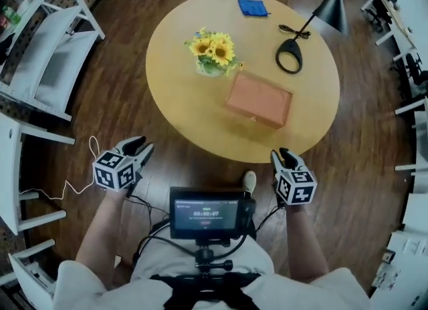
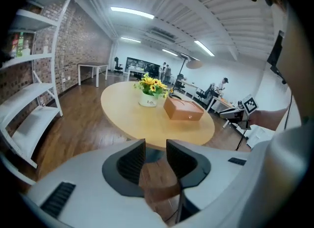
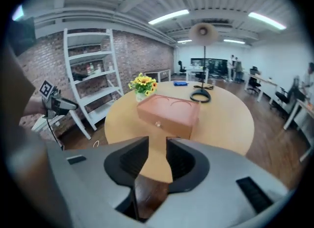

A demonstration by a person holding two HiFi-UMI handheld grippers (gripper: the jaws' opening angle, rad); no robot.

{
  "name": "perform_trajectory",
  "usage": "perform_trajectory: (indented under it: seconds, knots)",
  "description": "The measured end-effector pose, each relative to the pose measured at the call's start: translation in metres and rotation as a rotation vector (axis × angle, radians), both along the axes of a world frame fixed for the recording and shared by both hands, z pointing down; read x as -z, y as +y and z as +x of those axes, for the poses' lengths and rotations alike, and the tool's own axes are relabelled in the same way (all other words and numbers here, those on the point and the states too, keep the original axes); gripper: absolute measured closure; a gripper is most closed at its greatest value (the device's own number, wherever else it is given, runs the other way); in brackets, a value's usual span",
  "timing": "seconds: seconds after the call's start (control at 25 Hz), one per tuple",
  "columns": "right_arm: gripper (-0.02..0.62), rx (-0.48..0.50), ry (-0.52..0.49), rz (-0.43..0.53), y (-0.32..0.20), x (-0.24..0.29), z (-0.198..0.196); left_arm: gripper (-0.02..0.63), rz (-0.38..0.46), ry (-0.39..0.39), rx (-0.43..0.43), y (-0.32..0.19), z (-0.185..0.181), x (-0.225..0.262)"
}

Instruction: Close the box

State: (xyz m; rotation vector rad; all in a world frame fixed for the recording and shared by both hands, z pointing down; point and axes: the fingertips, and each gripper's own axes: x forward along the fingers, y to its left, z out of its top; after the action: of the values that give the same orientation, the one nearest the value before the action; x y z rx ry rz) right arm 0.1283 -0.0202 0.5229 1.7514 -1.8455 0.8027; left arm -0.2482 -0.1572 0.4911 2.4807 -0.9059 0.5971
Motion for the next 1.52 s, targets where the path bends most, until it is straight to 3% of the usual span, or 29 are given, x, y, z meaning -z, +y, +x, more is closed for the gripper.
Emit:
perform_trajectory:
  seconds: [0.12, 0.28, 0.48, 0.56, 0.68, 1.0, 1.52]
  knots:
    - [0.476, -0.148, -0.035, -0.029, 0.054, -0.014, -0.035, 0.468, 0.006, 0.000, -0.097, 0.000, -0.005, 0.001]
    - [0.476, -0.258, -0.070, -0.089, 0.125, -0.027, -0.071, 0.468, 0.006, 0.064, -0.230, 0.018, 0.028, 0.006]
    - [0.476, -0.280, -0.091, -0.148, 0.175, -0.039, -0.112, 0.468, -0.022, 0.073, -0.343, 0.056, 0.048, -0.006]
    - [0.476, -0.285, -0.106, -0.155, 0.187, -0.039, -0.123, 0.468, -0.040, 0.064, -0.358, 0.071, 0.045, -0.008]
    - [0.476, -0.316, -0.113, -0.094, 0.178, -0.018, -0.119, 0.468, -0.027, 0.096, -0.386, 0.079, 0.054, 0.006]
    - [0.477, -0.273, -0.088, -0.081, 0.175, 0.003, -0.119, 0.468, -0.012, 0.096, -0.398, 0.091, 0.055, 0.017]
    - [0.477, -0.218, -0.051, -0.069, 0.172, 0.013, -0.136, 0.468, 0.003, 0.106, -0.354, 0.092, 0.033, 0.025]
